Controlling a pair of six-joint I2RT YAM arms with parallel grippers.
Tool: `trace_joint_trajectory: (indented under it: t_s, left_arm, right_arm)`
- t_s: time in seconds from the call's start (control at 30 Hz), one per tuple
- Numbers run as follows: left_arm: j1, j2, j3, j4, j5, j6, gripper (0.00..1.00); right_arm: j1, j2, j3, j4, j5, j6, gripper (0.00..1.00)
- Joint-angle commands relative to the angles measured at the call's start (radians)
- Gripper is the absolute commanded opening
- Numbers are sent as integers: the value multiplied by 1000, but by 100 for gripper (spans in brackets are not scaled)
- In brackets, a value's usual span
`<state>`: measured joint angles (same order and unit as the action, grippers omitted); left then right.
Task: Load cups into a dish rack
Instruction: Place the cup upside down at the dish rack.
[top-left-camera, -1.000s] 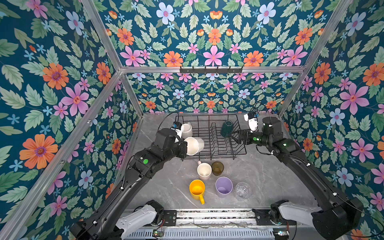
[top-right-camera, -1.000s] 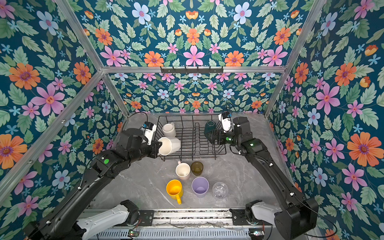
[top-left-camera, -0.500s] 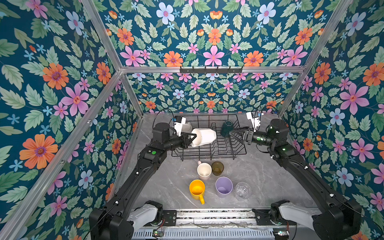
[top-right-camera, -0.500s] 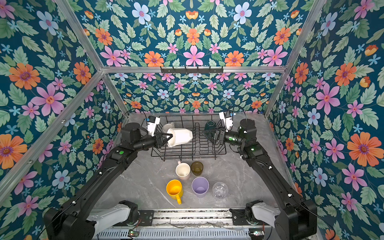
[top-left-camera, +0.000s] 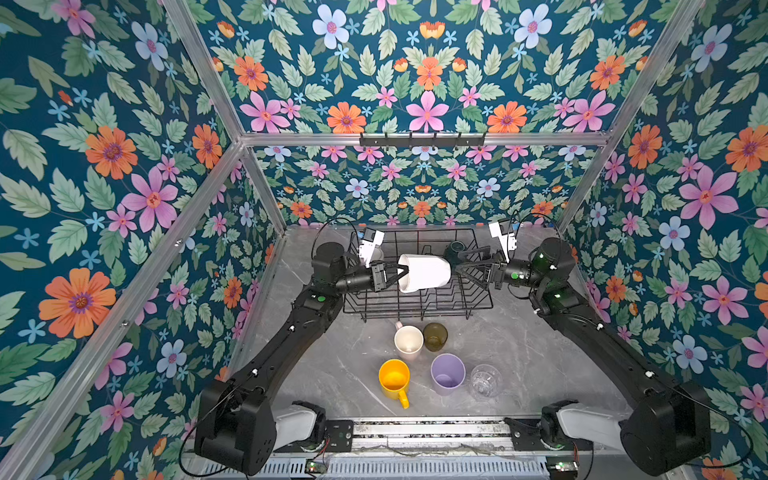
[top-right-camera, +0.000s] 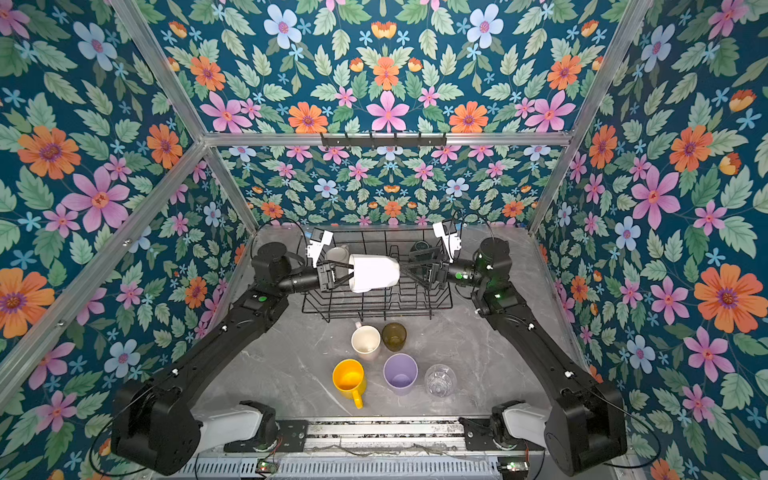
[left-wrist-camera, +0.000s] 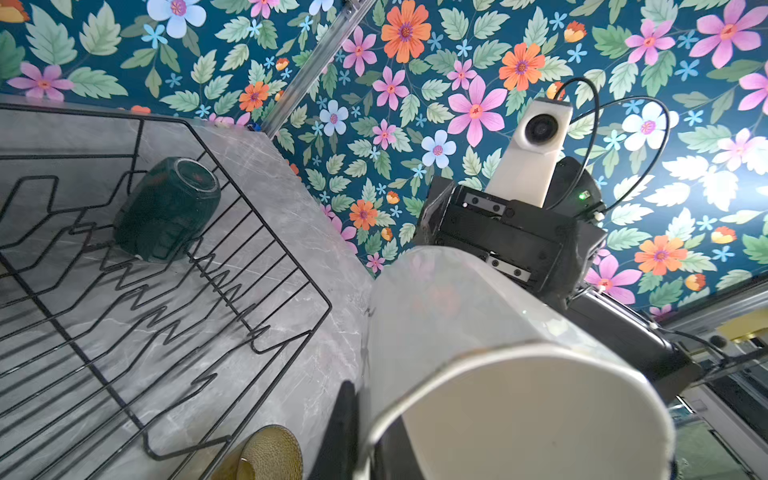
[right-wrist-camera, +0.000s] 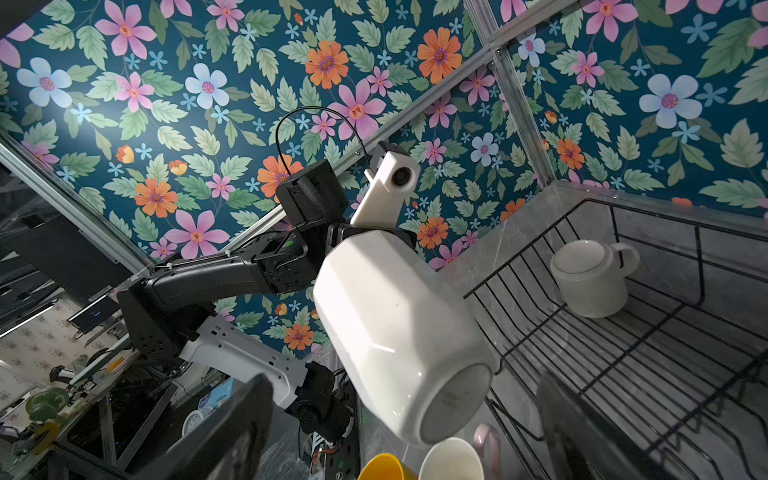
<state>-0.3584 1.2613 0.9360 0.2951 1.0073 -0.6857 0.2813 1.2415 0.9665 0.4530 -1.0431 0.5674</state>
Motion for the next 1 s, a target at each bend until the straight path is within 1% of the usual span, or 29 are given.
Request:
trace_joint_trajectory:
  t_s: [0.0,0.2,0.47,0.63,0.77,0.97]
  left_arm:
    - [-3,6,4,145,49,-51,0]
    - [-11,11,0,174,67,-69,0]
    - [-27,29,-12,222,72,-99,0]
    - [-29,29,-15,244,79,-114,0]
    - [-31,30,-25,306,92,-158,0]
    - [-32,33,-35,321,89,-172,0]
  right_arm:
    - [5,17,7,90,-31,4,98]
    - [38,72,42,90,-34,-15,98]
    - [113,119,78,79,-57,-57,98]
    - [129,124,73,81,-72,-58,98]
    - [137,129,67,74,-74,-64,98]
    - [156,134,67,75,-71,-63,98]
